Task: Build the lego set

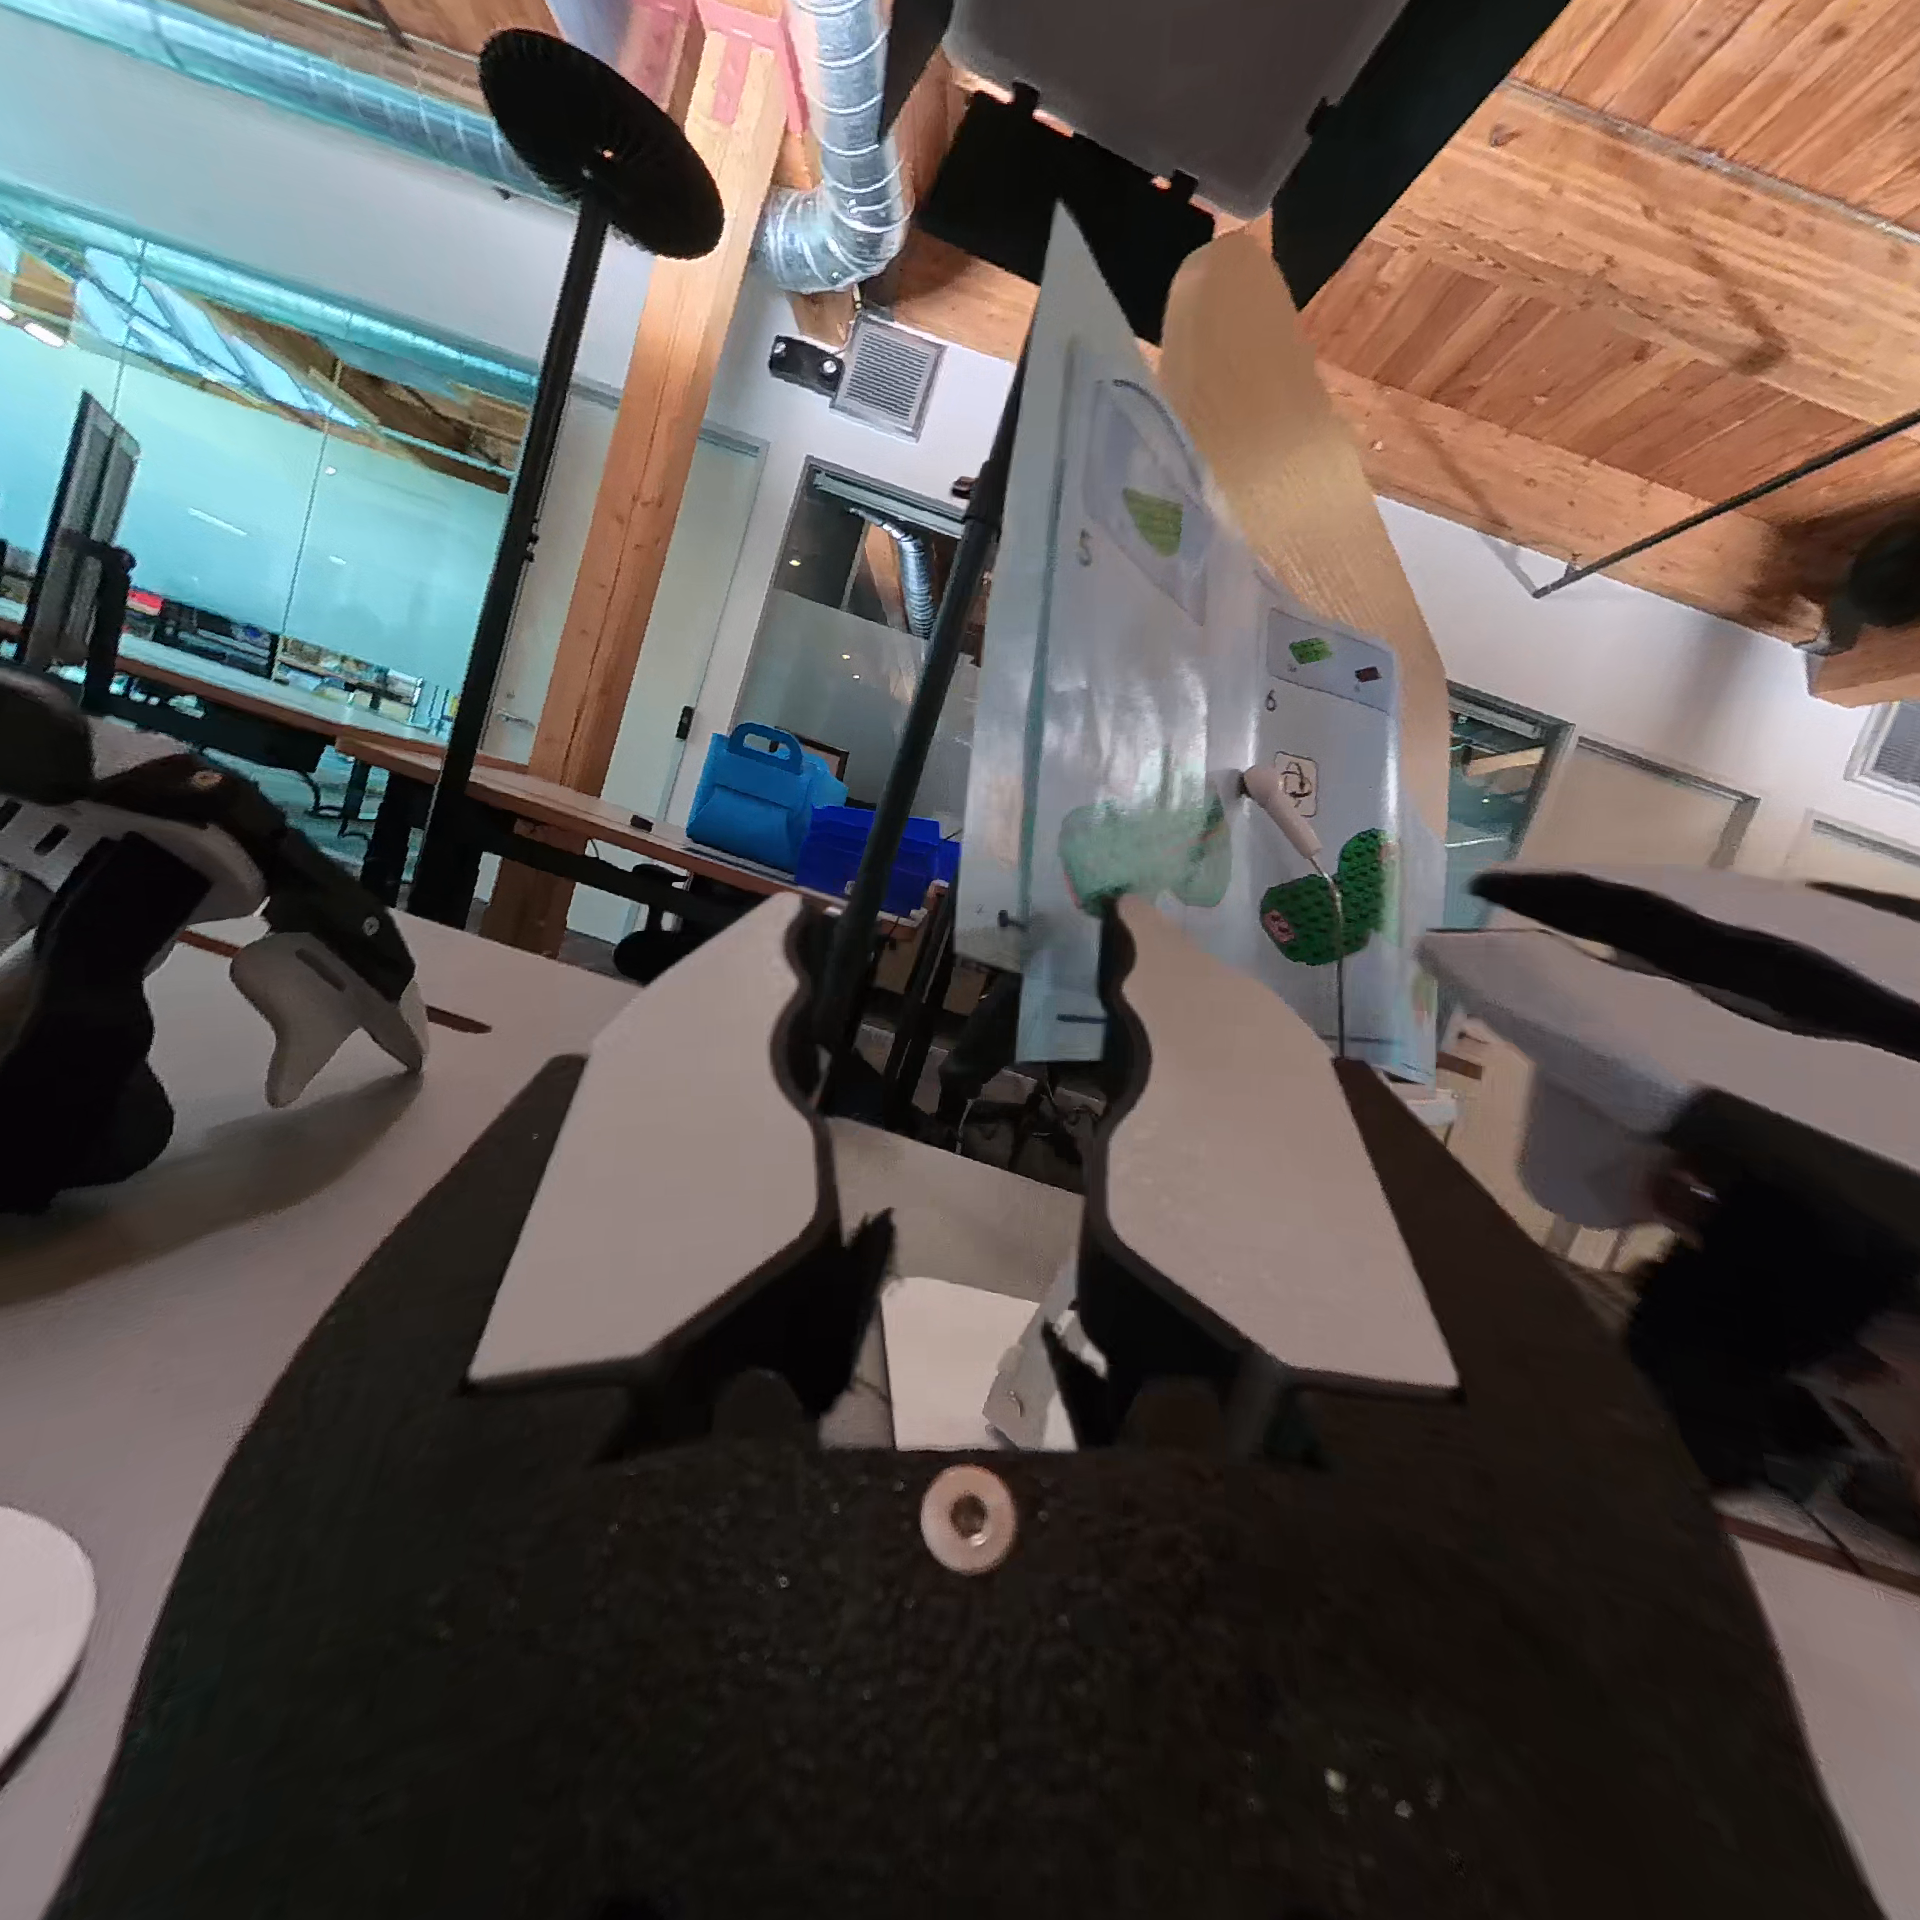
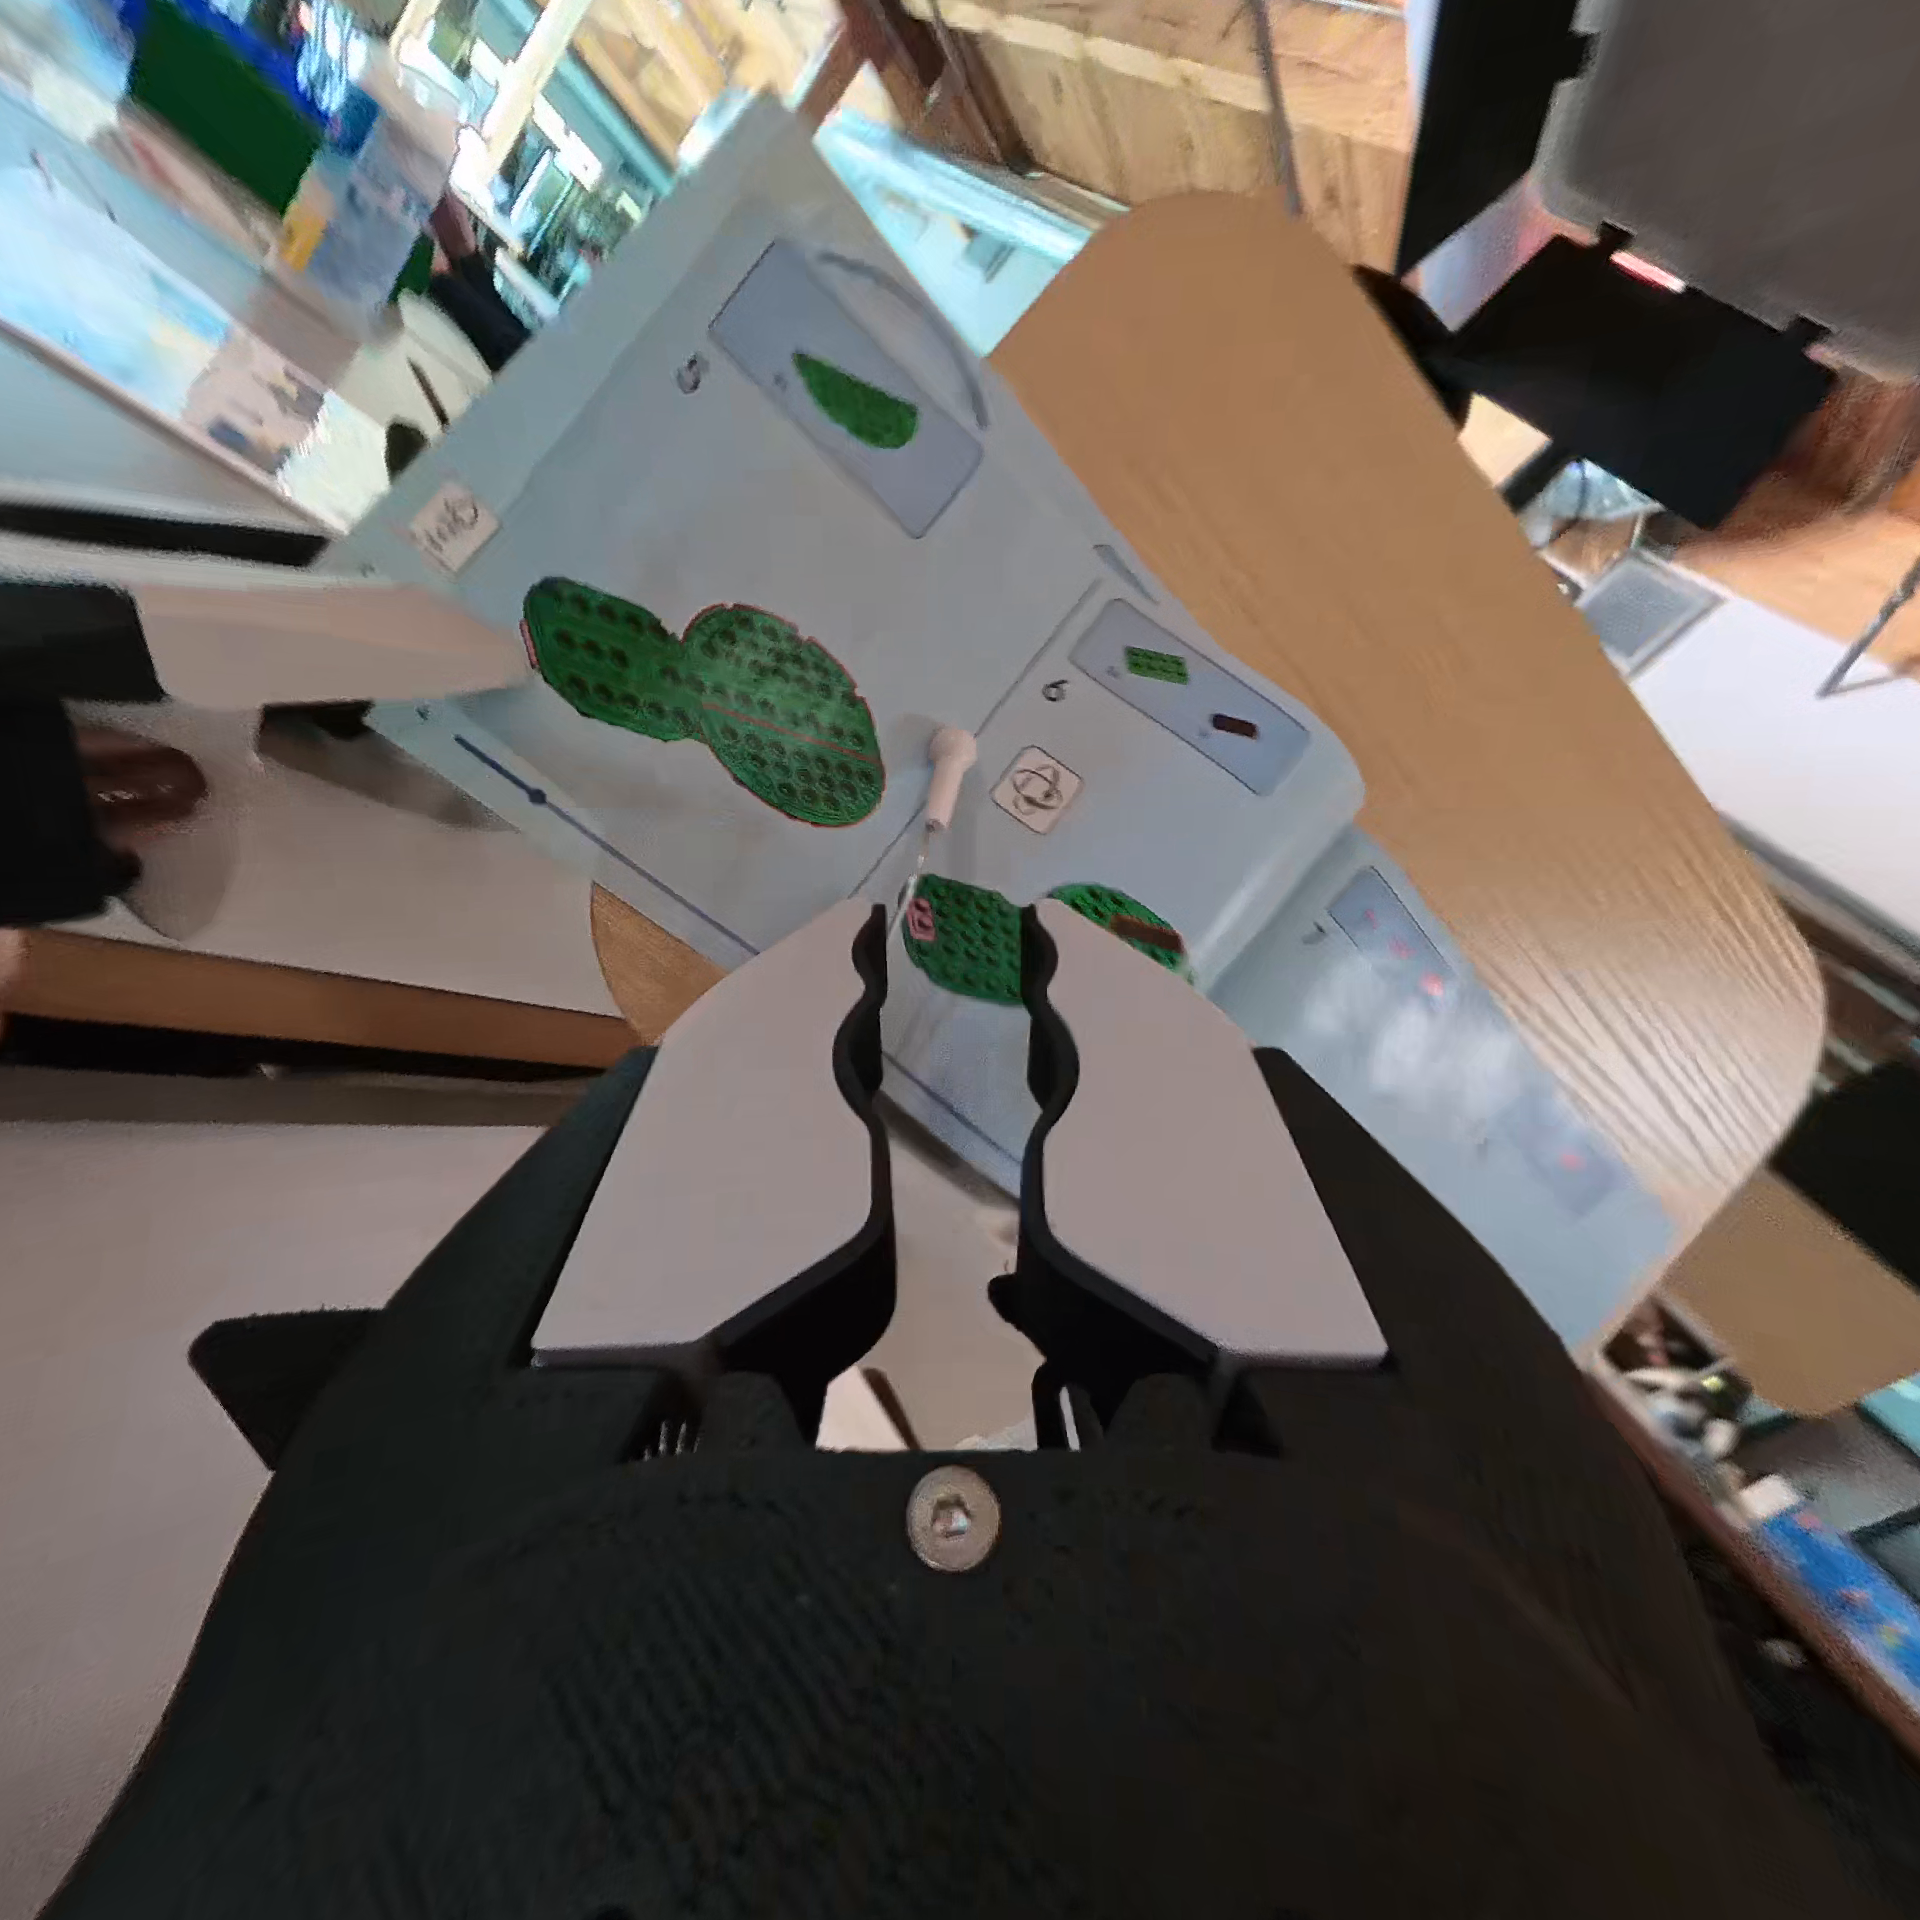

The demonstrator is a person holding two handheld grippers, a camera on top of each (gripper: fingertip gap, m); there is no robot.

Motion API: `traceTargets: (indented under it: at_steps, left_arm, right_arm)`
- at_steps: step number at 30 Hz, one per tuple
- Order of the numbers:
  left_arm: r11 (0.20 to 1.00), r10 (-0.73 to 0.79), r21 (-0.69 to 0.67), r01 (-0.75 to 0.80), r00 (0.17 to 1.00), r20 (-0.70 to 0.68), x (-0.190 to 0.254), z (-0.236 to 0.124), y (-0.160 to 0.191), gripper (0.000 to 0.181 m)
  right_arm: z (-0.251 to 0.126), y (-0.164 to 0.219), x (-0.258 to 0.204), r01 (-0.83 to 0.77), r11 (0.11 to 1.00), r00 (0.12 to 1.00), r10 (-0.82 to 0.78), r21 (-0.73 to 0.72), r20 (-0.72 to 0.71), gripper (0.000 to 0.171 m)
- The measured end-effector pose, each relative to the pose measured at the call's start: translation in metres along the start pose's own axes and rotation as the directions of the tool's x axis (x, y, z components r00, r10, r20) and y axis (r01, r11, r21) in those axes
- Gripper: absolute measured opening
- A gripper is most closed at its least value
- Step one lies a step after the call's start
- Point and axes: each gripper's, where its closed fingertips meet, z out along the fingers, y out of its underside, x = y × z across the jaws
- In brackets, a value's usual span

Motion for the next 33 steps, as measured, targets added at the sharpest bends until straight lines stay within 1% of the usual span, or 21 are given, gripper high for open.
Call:
traceTargets:
  at_steps: [1, 4, 6, 8, 11, 13, 14, 16, 19, 21, 22, 23, 25, 26, 27, 29, 33]
  left_arm:
    - [1.0, -0.018, -0.002, 0.018, 1.0, 0.018, -0.002, -0.002, 0.002, 0.059]
    - [0.999, -0.036, -0.014, 0.036, 0.998, 0.048, 0.0, -0.012, 0.013, 0.074]
    - [1.0, 0.002, -0.029, -0.001, 0.999, 0.052, 0.009, -0.021, 0.025, 0.077]
    - [0.996, 0.072, -0.059, -0.07, 0.997, 0.032, 0.025, -0.03, 0.039, 0.077]
    - [0.981, 0.158, -0.1, -0.163, 0.986, -0.056, 0.064, -0.046, 0.057, 0.075]
    - [0.97, 0.197, -0.119, -0.211, 0.973, -0.121, 0.094, -0.057, 0.066, 0.073]
    - [0.965, 0.213, -0.119, -0.232, 0.965, -0.152, 0.108, -0.061, 0.069, 0.072]
    - [0.956, 0.24, -0.114, -0.271, 0.944, -0.225, 0.135, -0.069, 0.073, 0.069]
    - [0.949, 0.241, -0.117, -0.293, 0.912, -0.331, 0.168, -0.083, 0.082, 0.063]
    - [0.949, 0.223, -0.118, -0.293, 0.886, -0.405, 0.188, -0.09, 0.088, 0.06]
    - [0.946, 0.225, -0.114, -0.302, 0.871, -0.436, 0.196, -0.092, 0.09, 0.059]
    - [0.942, 0.239, -0.102, -0.32, 0.851, -0.467, 0.204, -0.094, 0.092, 0.059]
    - [0.922, 0.294, -0.066, -0.38, 0.803, -0.518, 0.216, -0.099, 0.098, 0.054]
    - [0.909, 0.321, -0.056, -0.413, 0.781, -0.535, 0.22, -0.1, 0.102, 0.051]
    - [0.899, 0.341, -0.053, -0.435, 0.771, -0.538, 0.221, -0.101, 0.105, 0.044]
    - [0.894, 0.346, -0.053, -0.445, 0.76, -0.55, 0.224, -0.102, 0.108, 0.035]
    - [0.916, 0.29, -0.081, -0.393, 0.788, -0.543, 0.222, -0.098, 0.109, 0.027]
  right_arm:
    - [-0.012, 0.0, 0.003, -0.043, 0.999, 0.999, 0.043, 0.011, -0.008, 0.024]
    - [-0.06, 0.009, 0.009, -0.138, 0.99, 0.99, 0.138, -0.009, -0.018, 0.028]
    - [-0.099, 0.022, 0.008, -0.194, 0.979, 0.981, 0.194, -0.067, -0.009, 0.03]
    - [-0.145, 0.038, 0.004, -0.266, 0.954, 0.964, 0.267, -0.141, -0.01, 0.032]
    - [-0.214, 0.065, 0.006, -0.348, 0.905, 0.937, 0.342, -0.246, -0.071, 0.032]
    - [-0.254, 0.078, 0.008, -0.433, 0.86, 0.901, 0.423, -0.271, -0.097, 0.029]
    - [-0.271, 0.083, 0.007, -0.478, 0.834, 0.878, 0.468, -0.276, -0.103, 0.026]
    - [-0.295, 0.094, 0.006, -0.55, 0.79, 0.833, 0.539, -0.27, -0.12, 0.025]
    - [-0.314, 0.107, 0.008, -0.572, 0.786, 0.82, 0.546, -0.236, -0.172, 0.025]
    - [-0.317, 0.1, 0.01, -0.524, 0.819, 0.852, 0.502, -0.235, -0.15, 0.025]
    - [-0.318, 0.099, 0.014, -0.481, 0.844, 0.876, 0.454, -0.236, -0.162, 0.024]
    - [-0.319, 0.1, 0.017, -0.448, 0.865, 0.891, 0.412, -0.227, -0.188, 0.022]
    - [-0.321, 0.104, 0.018, -0.442, 0.87, 0.892, 0.401, -0.218, -0.209, 0.019]
    - [-0.321, 0.106, 0.018, -0.455, 0.863, 0.885, 0.412, -0.219, -0.217, 0.019]
    - [-0.321, 0.107, 0.02, -0.471, 0.856, 0.876, 0.425, -0.214, -0.228, 0.019]
    - [-0.323, 0.108, 0.025, -0.509, 0.84, 0.851, 0.458, -0.186, -0.257, 0.016]
    - [-0.327, 0.117, 0.032, -0.54, 0.822, 0.826, 0.475, -0.182, -0.304, 0.009]
